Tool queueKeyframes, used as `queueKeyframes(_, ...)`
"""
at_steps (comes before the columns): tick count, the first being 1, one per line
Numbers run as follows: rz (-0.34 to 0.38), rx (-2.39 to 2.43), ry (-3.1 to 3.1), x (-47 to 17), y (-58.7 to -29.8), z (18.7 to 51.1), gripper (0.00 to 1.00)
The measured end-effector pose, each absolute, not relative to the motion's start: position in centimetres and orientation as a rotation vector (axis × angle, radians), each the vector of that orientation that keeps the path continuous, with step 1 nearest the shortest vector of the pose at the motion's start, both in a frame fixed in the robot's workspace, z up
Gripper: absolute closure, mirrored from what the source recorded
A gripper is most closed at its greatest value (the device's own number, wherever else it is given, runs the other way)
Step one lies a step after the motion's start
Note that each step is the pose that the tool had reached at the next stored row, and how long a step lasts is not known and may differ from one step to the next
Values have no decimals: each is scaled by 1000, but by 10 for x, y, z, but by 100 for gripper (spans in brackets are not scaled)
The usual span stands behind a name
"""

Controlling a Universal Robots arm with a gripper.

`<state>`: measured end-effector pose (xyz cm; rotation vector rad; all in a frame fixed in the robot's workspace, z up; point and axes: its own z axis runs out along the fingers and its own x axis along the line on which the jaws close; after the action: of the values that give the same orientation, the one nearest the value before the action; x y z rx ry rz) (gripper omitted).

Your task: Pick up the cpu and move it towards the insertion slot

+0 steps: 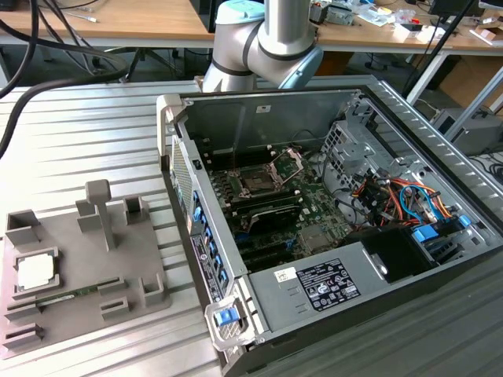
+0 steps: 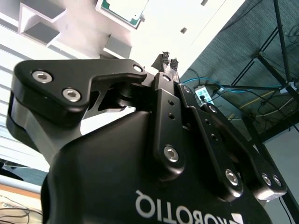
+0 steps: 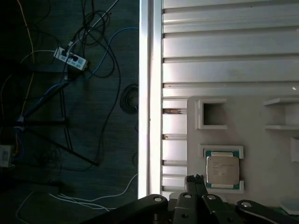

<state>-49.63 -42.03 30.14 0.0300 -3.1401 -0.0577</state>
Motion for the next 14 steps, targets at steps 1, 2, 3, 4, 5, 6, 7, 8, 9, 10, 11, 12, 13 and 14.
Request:
queueKeyframes(1, -58, 30, -3140, -496, -420, 301, 89)
queueKeyframes(2, -58, 30, -3140, -496, -420, 301, 89)
queueKeyframes(3, -58, 30, -3140, -495, -420, 301, 89)
queueKeyframes(4, -58, 30, -3140, -495, -420, 301, 89)
queueKeyframes(5, -58, 30, -3140, -494, -420, 300, 89)
queueKeyframes(6, -58, 30, -3140, -494, -420, 300, 89)
queueKeyframes(7, -58, 30, -3140, -494, -420, 300, 89)
queueKeyframes(8, -58, 30, -3140, -493, -420, 300, 89)
queueKeyframes(9, -58, 30, -3140, -493, -420, 300, 89)
queueKeyframes(10, -58, 30, -3140, -493, -420, 300, 89)
queueKeyframes(11, -58, 30, -3140, -492, -420, 299, 89)
queueKeyframes(12, -58, 30, -3140, -492, -420, 299, 89)
queueKeyframes(13, -58, 30, -3140, -492, -420, 299, 89)
queueKeyframes(14, -58, 30, -3140, -491, -420, 299, 89)
